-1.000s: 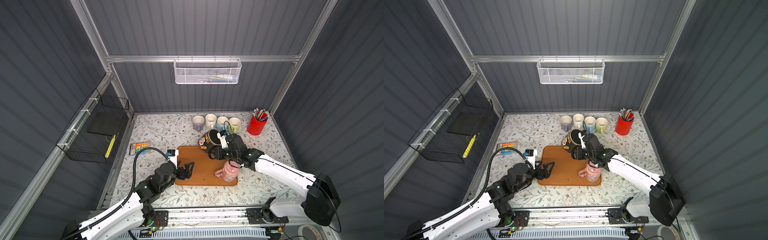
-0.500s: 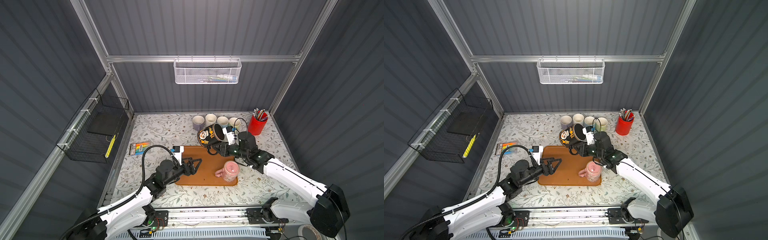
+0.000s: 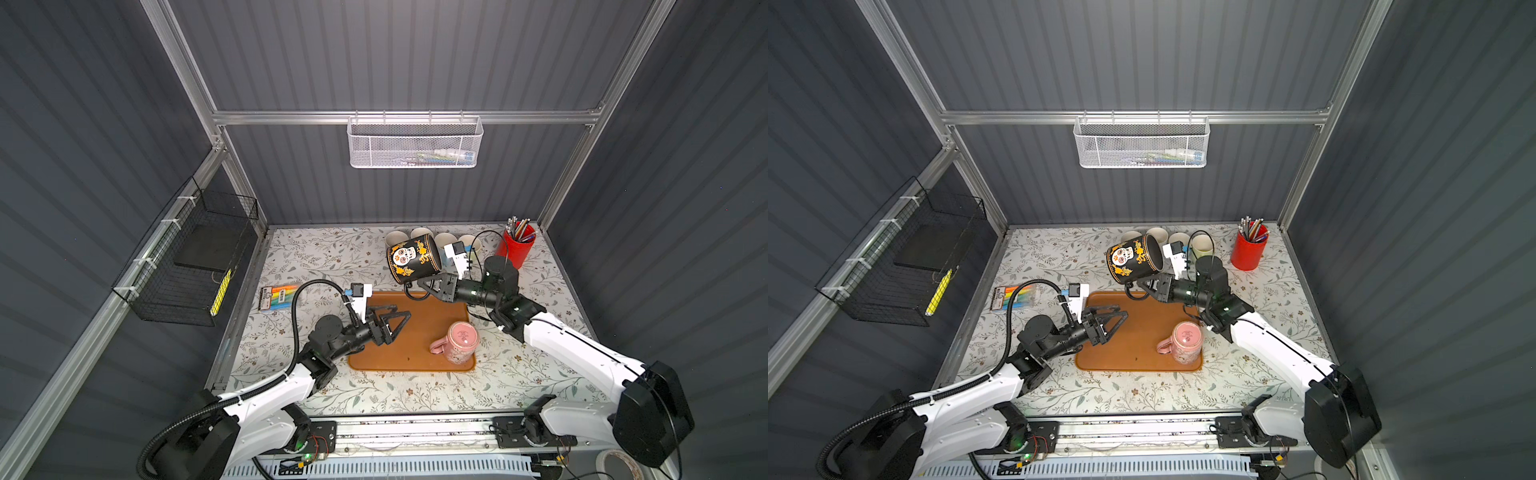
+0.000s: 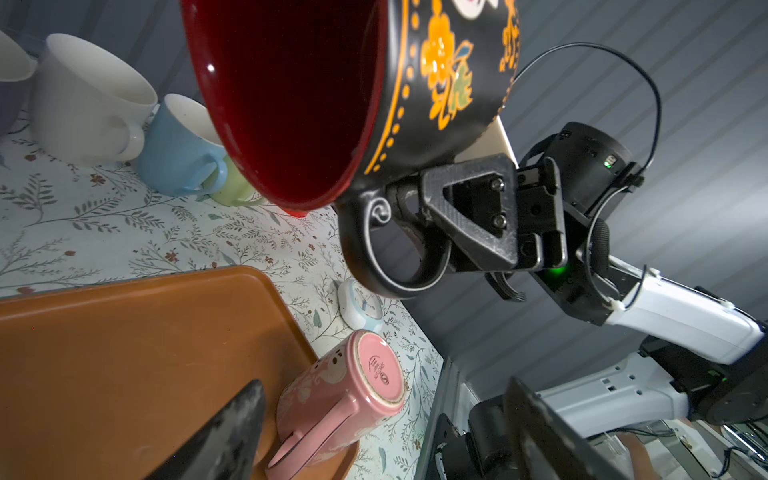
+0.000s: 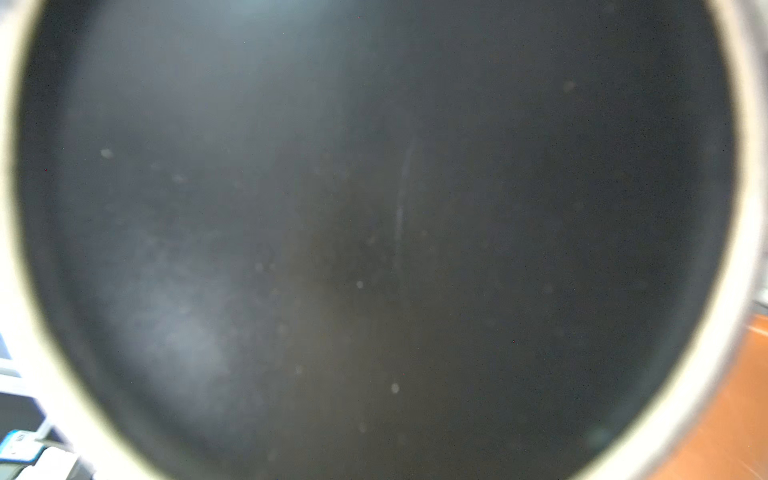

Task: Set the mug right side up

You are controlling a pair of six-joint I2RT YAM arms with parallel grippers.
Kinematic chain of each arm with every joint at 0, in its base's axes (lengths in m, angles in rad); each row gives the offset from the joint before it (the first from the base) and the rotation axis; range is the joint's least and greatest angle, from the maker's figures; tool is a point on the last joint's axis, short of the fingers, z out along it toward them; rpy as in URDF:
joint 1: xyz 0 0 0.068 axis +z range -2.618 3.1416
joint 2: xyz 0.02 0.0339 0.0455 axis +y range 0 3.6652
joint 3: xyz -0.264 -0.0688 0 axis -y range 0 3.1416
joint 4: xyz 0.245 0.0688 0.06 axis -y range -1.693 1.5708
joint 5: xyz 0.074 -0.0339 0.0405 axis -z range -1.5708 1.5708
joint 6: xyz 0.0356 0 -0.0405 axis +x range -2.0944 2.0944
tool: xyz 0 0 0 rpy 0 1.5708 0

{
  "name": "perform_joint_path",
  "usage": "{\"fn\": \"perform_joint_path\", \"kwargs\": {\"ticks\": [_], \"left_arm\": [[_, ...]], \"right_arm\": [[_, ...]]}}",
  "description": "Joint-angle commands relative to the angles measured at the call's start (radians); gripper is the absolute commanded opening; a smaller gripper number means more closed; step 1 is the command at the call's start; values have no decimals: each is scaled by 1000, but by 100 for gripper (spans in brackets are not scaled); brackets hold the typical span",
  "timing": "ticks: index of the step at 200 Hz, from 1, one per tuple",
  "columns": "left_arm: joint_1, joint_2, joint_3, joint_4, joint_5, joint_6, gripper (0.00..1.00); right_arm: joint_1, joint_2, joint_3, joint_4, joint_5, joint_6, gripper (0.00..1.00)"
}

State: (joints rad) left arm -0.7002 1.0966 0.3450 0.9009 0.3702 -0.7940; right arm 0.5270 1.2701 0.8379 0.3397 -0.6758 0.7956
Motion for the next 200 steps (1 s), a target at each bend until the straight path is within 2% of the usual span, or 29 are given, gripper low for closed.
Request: {"fn": "perform_joint_path", "kwargs": {"ticks": [1,82,129,178,200], "left_arm": [[14,18,47,111,47,-18,87],[60,94,97,221,63,-66,68],[80,163,116,316,83,-115,62],[82,186,153,320,107,-115,55],[83,193,163,319,114,-115,49]], "right_arm": [[-8,-7,23,273,-78,46,0],[-9,10,18,375,-116,90,0],[-9,9,0,410,-143,105,0],[-10,7,-19,419,-154,102,0],[-9,7,-26,427,-163,104,0]]}}
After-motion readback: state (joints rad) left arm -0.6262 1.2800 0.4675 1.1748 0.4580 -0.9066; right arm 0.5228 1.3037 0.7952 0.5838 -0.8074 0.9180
